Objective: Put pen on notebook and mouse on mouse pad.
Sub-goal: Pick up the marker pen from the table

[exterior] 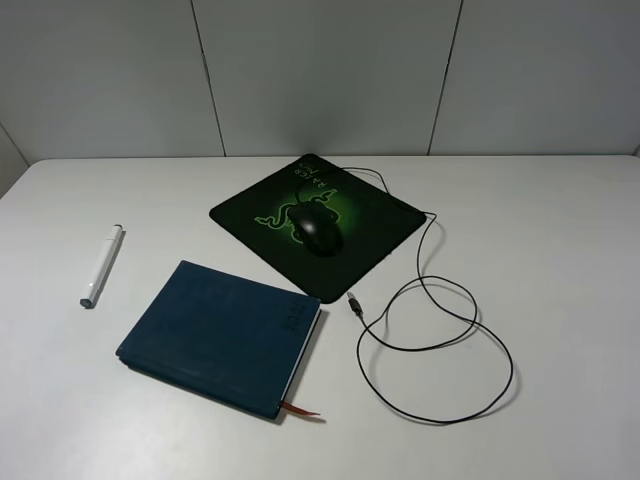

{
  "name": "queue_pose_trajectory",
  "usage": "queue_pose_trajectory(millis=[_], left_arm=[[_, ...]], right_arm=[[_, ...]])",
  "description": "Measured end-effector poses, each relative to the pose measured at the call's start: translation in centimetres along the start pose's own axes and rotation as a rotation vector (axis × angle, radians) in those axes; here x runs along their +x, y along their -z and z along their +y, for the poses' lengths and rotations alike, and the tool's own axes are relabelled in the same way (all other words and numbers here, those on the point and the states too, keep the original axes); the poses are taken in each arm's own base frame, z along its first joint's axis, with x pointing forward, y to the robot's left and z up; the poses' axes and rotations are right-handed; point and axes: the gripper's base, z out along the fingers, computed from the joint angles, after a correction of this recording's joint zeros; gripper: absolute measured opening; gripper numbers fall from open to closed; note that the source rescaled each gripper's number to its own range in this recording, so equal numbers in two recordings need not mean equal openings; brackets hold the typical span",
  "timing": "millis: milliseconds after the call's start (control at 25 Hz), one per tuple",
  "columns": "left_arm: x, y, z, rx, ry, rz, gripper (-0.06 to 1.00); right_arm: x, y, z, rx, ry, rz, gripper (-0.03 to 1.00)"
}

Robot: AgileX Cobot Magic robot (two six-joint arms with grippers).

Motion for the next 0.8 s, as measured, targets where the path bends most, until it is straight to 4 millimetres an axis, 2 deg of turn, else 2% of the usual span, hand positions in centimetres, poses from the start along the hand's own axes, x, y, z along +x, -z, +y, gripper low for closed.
queue_pose_trajectory(millis=[200,440,600,800], left_arm=[[-2.7,0.4,0.4,-0.018,0.012,0.105,1.00],[-7.4,-0.2,1.4,-0.084,0.061,0.202,1.00],[-10.3,-2.0,2.2,-0.136,0.068,0.296,1.00],[-12.8,-5.0,2.8,-0.152,0.056,0.415,1.00]], right_arm=[[0.0,0.0,0.0,0.000,0.000,0.000,1.00],[0.0,0.0,0.0,0.000,0.000,0.000,1.00],[0.0,0.0,0.0,0.000,0.000,0.000,1.00],[0.0,0.0,0.0,0.000,0.000,0.000,1.00]])
